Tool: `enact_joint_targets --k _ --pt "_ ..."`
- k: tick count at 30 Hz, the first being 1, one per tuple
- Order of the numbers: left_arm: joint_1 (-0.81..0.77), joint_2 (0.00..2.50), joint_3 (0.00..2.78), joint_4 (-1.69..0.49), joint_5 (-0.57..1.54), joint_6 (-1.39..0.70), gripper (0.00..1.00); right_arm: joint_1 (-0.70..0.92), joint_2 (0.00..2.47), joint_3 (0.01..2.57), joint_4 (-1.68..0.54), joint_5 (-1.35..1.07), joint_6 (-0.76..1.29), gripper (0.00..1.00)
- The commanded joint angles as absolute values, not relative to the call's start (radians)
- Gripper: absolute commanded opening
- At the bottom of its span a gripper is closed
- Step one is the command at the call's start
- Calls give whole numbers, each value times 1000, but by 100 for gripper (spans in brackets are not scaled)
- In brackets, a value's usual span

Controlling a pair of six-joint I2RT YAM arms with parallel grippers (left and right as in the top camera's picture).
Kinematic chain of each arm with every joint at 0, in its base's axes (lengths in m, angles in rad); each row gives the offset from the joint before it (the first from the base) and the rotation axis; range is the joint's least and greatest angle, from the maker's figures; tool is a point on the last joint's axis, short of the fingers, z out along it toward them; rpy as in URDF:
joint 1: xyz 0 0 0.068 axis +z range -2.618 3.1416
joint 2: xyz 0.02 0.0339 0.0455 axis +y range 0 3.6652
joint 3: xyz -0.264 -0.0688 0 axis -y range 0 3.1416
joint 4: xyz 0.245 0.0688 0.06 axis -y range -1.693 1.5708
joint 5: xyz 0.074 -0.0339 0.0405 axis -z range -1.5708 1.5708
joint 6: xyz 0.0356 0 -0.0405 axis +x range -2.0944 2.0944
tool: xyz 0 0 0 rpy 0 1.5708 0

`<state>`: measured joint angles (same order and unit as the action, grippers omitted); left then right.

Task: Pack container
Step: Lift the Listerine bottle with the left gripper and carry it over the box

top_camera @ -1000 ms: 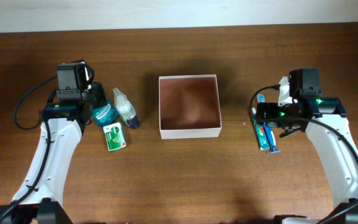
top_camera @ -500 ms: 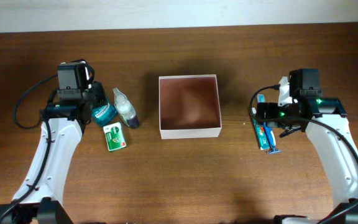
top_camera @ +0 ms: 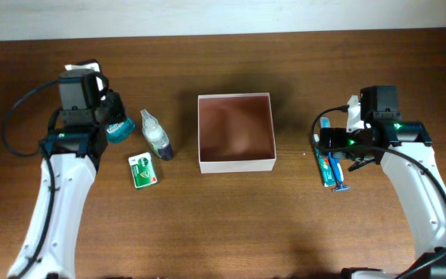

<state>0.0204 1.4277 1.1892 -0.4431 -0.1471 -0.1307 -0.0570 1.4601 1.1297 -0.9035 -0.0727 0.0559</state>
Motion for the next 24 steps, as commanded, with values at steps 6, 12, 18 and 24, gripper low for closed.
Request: enact_joint_targets --k 6,12,18,24 --pt "16 1289 1292 -364 -83 -110 33 -53 1464 1144 -900 -67 56 99" --pt "-25 1261 1362 -347 -82 -76 33 -53 1464 1144 -900 -67 56 99" --pt "-97 1261 1432 -336 -36 -51 33 -53 1464 1144 -900 -67 56 98" --pt "-184 1264 1436 -274 116 -52 33 -53 1464 1144 -900 -67 56 98"
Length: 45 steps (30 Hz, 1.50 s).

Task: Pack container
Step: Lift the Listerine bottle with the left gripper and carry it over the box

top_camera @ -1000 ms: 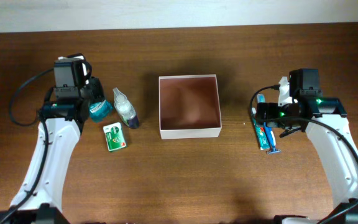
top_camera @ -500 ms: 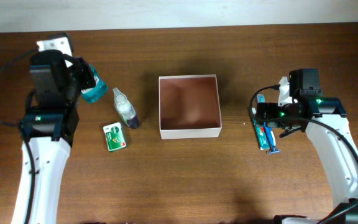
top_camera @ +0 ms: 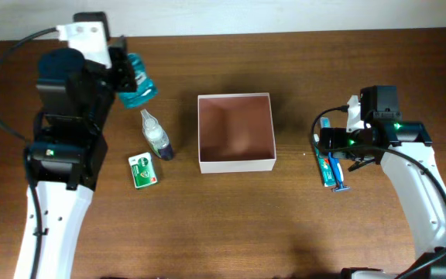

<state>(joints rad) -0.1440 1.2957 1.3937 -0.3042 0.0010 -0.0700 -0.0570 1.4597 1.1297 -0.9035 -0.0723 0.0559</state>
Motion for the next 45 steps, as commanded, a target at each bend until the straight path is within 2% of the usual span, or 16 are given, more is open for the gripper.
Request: enact_joint_targets --k 1,10,17,34,40,45 --pt "-204 1267 1435 -266 130 -52 33 -53 1464 1144 -900 -67 56 98" --pt "-392 1368 1435 -245 138 -51 32 -53 1464 1144 -900 -67 56 99" --pt "-467 1511 1435 -192 138 -51 32 -53 1464 1144 -900 -67 56 99" --pt "-476 1689 1435 -97 129 -51 31 -53 1464 1144 -900 -67 56 98" --pt "-476 1729 1435 -96 -16 -51 31 -53 1464 1144 -900 -67 56 99" --pt "-475 1748 1435 -93 -23 -51 31 -53 1464 1144 -900 -67 56 98"
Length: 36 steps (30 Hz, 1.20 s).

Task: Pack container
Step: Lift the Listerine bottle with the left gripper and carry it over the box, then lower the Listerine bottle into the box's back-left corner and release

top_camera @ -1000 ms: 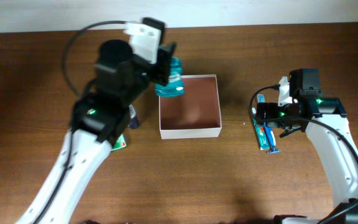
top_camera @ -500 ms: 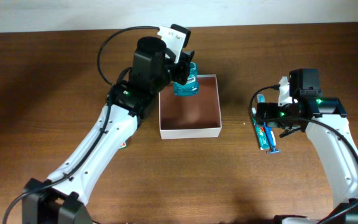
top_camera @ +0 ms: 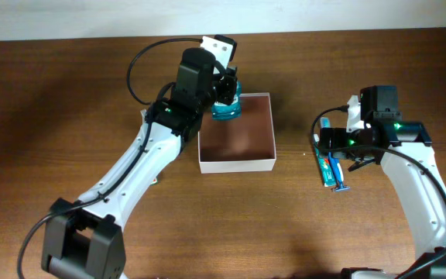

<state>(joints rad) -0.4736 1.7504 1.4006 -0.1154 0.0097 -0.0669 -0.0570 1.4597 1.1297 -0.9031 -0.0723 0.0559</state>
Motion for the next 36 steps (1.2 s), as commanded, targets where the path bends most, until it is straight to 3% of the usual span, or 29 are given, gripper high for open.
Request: enact_joint_targets --k 1,36 --pt "-475 1753 1435 -89 -23 -51 30 -53 1464 1144 -900 -67 56 98" --pt "-475 1851 1435 -75 -102 32 27 -53 1464 1144 -900 -67 56 99"
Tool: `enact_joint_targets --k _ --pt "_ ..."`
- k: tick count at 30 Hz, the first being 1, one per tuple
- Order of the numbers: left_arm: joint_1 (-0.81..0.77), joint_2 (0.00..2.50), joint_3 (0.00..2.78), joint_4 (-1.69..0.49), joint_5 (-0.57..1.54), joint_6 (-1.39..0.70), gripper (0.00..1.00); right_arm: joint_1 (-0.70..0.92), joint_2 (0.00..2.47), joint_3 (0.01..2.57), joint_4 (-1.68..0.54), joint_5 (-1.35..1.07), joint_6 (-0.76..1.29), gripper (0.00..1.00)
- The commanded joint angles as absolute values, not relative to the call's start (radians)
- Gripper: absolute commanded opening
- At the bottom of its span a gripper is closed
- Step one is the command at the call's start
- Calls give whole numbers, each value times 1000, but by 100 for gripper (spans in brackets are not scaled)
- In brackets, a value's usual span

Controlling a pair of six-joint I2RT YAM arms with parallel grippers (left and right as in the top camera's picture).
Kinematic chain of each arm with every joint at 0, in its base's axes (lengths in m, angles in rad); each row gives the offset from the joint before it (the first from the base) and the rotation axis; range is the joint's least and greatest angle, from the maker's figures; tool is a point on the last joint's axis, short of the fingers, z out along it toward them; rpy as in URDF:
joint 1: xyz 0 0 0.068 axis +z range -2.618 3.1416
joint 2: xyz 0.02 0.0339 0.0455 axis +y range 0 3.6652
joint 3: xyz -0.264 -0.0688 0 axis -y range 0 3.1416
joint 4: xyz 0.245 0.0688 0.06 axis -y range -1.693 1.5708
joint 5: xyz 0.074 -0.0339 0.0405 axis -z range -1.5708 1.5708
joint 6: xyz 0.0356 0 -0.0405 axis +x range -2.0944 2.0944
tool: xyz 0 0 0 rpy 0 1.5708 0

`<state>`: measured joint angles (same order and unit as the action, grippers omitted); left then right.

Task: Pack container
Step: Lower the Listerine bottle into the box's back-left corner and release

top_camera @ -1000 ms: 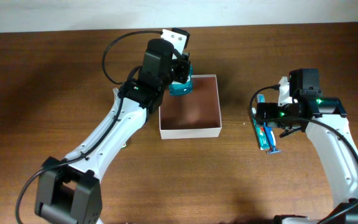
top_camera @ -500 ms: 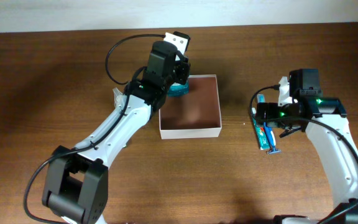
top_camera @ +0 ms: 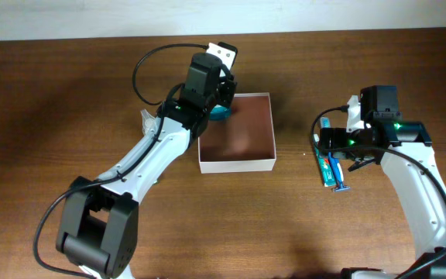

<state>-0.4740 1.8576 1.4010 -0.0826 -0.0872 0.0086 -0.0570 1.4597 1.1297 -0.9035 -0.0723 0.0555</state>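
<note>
The open white box (top_camera: 237, 163) with a brown inside stands mid-table. My left gripper (top_camera: 224, 99) reaches over its back left corner, shut on a teal bottle (top_camera: 221, 115) that sits low inside the box, mostly hidden under the fingers. At the right, my right gripper (top_camera: 321, 142) hovers above a toothpaste tube (top_camera: 327, 167) and a blue razor (top_camera: 339, 184); how its jaws stand does not show.
A clear bottle (top_camera: 145, 118) peeks out from behind my left arm, left of the box. The small green packet is hidden under that arm. A white wall edge runs along the back of the brown table (top_camera: 285, 232).
My left gripper has come down a little at the box's back left corner, and the teal bottle now shows lower and smaller inside the box. The right arm has not moved.
My left gripper held the teal bottle at the far left beside the clear bottle and green packet. Then it was raised with the bottle. Then it held the bottle over the box's back left corner, and now low inside it. The right arm stayed over the toothpaste throughout.
</note>
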Motion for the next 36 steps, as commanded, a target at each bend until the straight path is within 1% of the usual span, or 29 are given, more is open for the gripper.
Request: enact_joint_targets --k 1,12,13,14,16,23,25,28,36 --pt "-475 1853 1435 -78 -102 32 27 -53 1464 1144 -900 -67 56 98" --pt "-461 1906 1435 -86 -102 39 26 -53 1464 1144 -900 -67 56 98" --pt "-458 1906 1435 -85 -102 39 27 -53 1464 1144 -900 -67 56 98" --pt "-457 1906 1435 -81 -102 39 37 -53 1464 1144 -900 -67 56 98" --pt "-455 1903 1436 -70 -102 39 40 -53 1464 1144 -900 -67 56 99" --pt "-455 1889 1436 -68 -102 40 42 -53 1464 1144 -900 -67 56 98" --pt "-455 1886 1436 -68 -102 40 54 -53 1464 1144 -900 -67 56 98" --pt "-455 1871 1436 -67 -102 59 63 -53 1464 1144 -900 -67 56 98" --pt "-454 1748 1438 -75 -125 107 63 -53 1464 1144 -900 -67 56 99"
